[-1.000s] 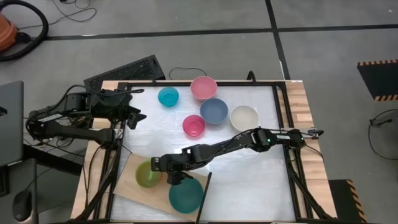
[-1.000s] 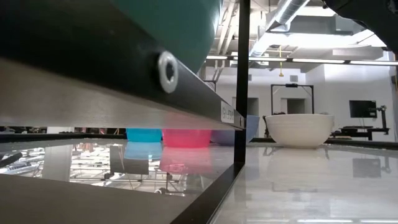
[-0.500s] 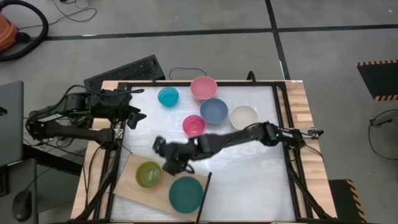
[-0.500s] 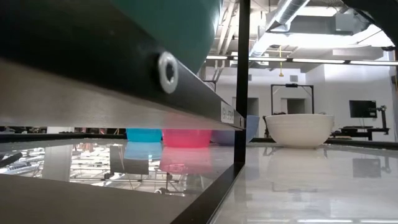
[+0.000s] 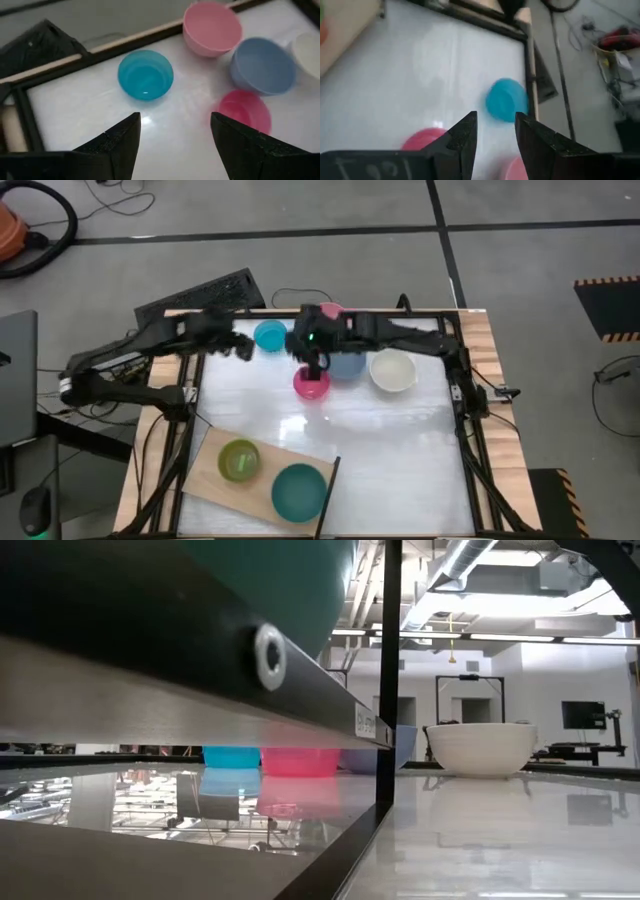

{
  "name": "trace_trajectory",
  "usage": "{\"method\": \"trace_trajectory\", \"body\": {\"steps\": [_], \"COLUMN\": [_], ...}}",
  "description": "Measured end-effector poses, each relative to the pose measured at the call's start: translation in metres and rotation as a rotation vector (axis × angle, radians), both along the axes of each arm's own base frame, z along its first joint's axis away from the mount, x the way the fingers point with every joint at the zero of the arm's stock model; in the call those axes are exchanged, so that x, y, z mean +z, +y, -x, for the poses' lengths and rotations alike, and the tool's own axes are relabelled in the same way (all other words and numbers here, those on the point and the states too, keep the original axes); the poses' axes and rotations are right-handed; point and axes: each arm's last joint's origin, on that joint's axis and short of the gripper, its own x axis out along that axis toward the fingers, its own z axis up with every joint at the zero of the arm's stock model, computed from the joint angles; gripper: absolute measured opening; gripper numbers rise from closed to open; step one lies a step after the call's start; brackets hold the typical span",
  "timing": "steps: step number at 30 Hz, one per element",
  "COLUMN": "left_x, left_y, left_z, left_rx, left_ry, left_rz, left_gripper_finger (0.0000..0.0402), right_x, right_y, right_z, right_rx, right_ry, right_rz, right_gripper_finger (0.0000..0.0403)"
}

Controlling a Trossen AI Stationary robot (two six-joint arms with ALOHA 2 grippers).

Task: Place and stack bowls onto a shelf
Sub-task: Stack the light blue bowl on top of the green bowl on the shelf

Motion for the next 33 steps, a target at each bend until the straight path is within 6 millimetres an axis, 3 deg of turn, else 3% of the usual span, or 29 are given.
{"method": "trace_trajectory", "body": {"steps": [5,8,14,18,25,33], "left_x": [-0.030,-0.051,-0.090,-0.119,-0.158,-0.170], "left_y": [0.054,0.086,0.145,0.171,0.193,0.190], "left_z": [-0.029,-0.032,-0.033,-0.032,-0.030,-0.037], "left_rx": [-0.011,-0.007,0.026,0.055,0.048,-0.084], "left_ry": [0.135,0.190,0.186,0.221,0.264,0.249], "left_rz": [0.075,0.161,0.263,0.315,0.434,0.499], "left_gripper_finger": [0.0226,0.0226,0.0226,0.0226,0.0226,0.0200], "right_x": [0.015,0.018,0.020,0.017,0.017,0.016], "right_y": [-0.012,-0.010,0.003,0.009,0.014,0.015], "right_z": [0.017,0.028,0.032,0.034,0.033,0.034], "right_rx": [-0.090,-0.105,-0.116,-0.112,-0.116,-0.123], "right_ry": [-0.037,0.010,0.017,0.053,0.052,0.053], "right_rz": [-0.092,-0.110,-0.140,-0.143,-0.158,-0.165], "right_gripper_finger": [0.0160,0.0159,0.0159,0.0159,0.0159,0.0159]}}
